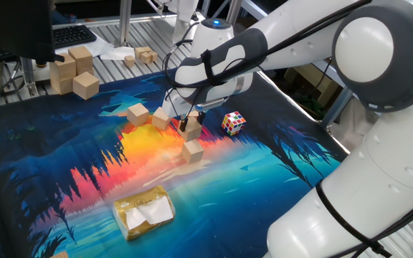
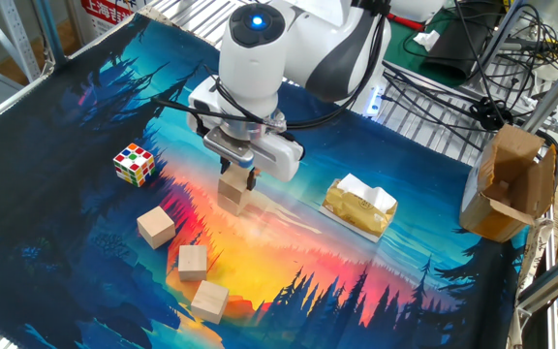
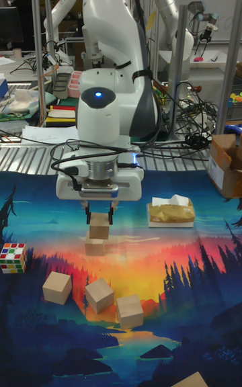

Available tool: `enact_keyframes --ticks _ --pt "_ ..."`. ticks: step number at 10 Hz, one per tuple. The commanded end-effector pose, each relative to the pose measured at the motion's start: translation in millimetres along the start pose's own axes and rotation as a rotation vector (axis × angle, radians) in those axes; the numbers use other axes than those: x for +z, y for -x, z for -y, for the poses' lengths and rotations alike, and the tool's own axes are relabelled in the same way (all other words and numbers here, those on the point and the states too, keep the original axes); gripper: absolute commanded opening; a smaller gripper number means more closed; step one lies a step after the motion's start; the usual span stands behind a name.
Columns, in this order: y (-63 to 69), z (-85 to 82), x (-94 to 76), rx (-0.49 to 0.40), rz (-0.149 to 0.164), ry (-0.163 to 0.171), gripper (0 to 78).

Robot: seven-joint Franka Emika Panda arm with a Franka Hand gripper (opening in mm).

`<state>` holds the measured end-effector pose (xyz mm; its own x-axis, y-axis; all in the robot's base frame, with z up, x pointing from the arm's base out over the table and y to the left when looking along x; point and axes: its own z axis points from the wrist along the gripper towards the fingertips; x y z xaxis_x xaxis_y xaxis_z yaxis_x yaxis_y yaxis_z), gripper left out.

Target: Stack the blocks in a vertical line of five

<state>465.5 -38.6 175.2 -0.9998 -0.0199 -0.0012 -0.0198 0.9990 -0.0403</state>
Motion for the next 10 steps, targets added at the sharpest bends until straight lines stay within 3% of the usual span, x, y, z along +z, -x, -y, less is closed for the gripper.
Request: enact_keyframes --ticks 1,3,5,10 --pt "0.9 0.2 -1.1 0.017 -0.006 0.0 1.3" --pt "0.9 0.2 -1.1 0.054 -0.029 0.003 1.3" --pt "0.9 0.2 -1.1 0.082 -0.031 0.002 1.3" --pt "-11.8 3.2 7.6 0.044 -0.033 0.004 1.3"
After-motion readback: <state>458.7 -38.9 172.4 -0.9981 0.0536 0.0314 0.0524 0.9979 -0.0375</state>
